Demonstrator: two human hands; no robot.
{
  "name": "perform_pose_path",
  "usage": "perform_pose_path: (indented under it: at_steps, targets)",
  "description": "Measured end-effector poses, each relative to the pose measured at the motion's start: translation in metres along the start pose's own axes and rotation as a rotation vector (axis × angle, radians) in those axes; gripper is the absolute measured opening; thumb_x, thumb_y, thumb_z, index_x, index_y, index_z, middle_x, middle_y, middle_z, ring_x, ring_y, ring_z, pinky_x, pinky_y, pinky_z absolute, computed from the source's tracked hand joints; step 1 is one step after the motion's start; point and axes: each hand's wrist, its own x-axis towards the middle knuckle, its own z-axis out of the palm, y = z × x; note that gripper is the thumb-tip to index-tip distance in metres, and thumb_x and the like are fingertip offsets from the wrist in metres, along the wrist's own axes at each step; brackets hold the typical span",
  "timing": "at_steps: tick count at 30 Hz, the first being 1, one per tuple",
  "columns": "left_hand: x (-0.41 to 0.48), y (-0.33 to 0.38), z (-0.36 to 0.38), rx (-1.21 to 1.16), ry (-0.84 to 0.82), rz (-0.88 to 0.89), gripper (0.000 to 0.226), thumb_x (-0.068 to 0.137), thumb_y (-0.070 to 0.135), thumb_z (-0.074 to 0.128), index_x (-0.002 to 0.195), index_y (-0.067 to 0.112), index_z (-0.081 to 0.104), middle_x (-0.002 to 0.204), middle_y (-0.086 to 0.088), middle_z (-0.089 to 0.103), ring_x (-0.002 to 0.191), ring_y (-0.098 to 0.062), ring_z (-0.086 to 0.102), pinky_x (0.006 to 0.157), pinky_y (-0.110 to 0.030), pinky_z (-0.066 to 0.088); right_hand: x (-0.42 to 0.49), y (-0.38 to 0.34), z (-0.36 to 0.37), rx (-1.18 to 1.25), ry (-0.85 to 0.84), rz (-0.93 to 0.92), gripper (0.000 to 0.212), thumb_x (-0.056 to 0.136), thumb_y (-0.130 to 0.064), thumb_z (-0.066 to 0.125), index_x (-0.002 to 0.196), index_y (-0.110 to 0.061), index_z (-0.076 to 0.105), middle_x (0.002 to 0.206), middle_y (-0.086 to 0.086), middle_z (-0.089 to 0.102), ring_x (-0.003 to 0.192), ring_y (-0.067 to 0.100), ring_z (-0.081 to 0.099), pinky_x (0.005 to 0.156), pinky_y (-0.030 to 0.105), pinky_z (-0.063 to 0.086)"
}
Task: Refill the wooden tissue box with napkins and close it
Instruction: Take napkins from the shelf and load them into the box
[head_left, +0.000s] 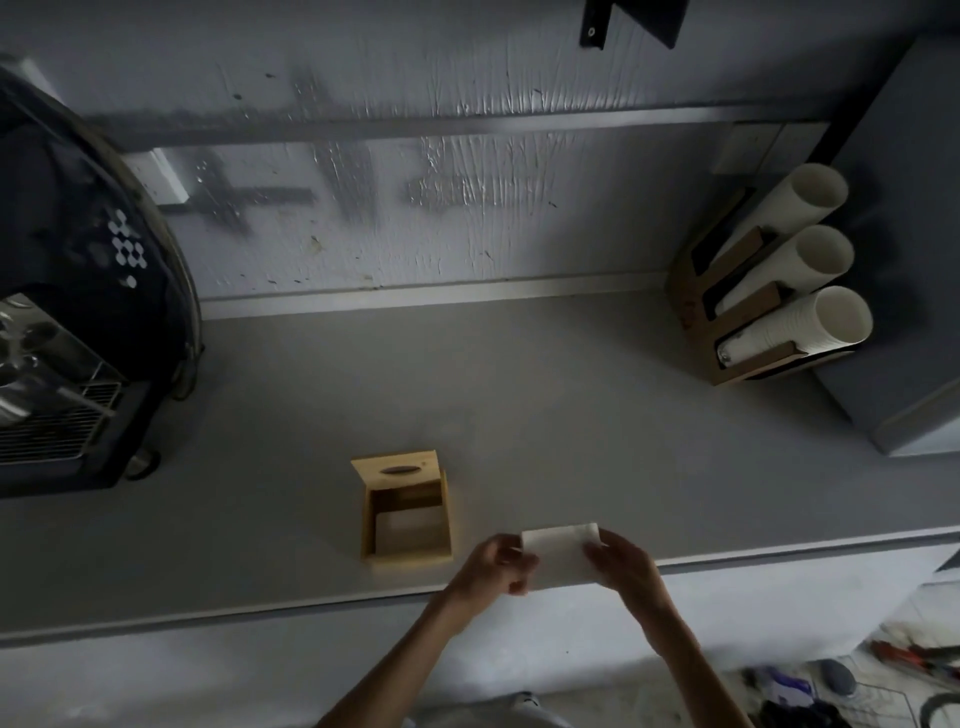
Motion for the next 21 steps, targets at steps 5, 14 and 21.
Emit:
perform_pose_path:
  at_steps: [5, 14, 21]
  targets:
    - [-0.055, 0.003, -0.027, -0.071, -0.043, -0.041, 0.036, 0.081, 0.030, 0.072, 0.105, 0.003, 0.067, 0.081, -0.006, 0.065, 0.071, -0.014, 0.062, 0.070, -0.029, 0.055, -0.037, -0.005, 0.025, 0.037, -0.071, 0.134, 0.021, 0.073, -0.030, 0.073, 0.093, -0.023, 0.074, 0.087, 0.002, 0.070, 0.082, 0.014, 0.064, 0.066, 0.028, 0.055]
    - [-0.124, 0.001, -0.134, 0.028, 0.294, -0.024, 0.004, 0.083, 0.013, 0.068, 0.087, 0.015, 0.068, 0.065, -0.002, 0.062, 0.058, -0.012, 0.055, 0.059, -0.027, 0.045, -0.062, -0.034, 0.153, -0.042, -0.147, 0.084, 0.031, 0.078, -0.026, 0.077, 0.107, -0.019, 0.069, 0.089, -0.001, 0.076, 0.082, 0.012, 0.070, 0.072, 0.026, 0.056]
    - [-0.068, 0.038, -0.169, 0.285, 0.468, -0.030, 0.030, 0.084, 0.022, 0.059, 0.054, 0.020, 0.060, 0.048, 0.005, 0.054, 0.049, -0.012, 0.052, 0.054, -0.026, 0.039, 0.003, -0.069, 0.206, -0.397, 0.047, -0.047, 0.029, 0.090, -0.021, 0.062, 0.117, -0.012, 0.065, 0.101, 0.005, 0.072, 0.086, 0.019, 0.067, 0.074, 0.034, 0.054]
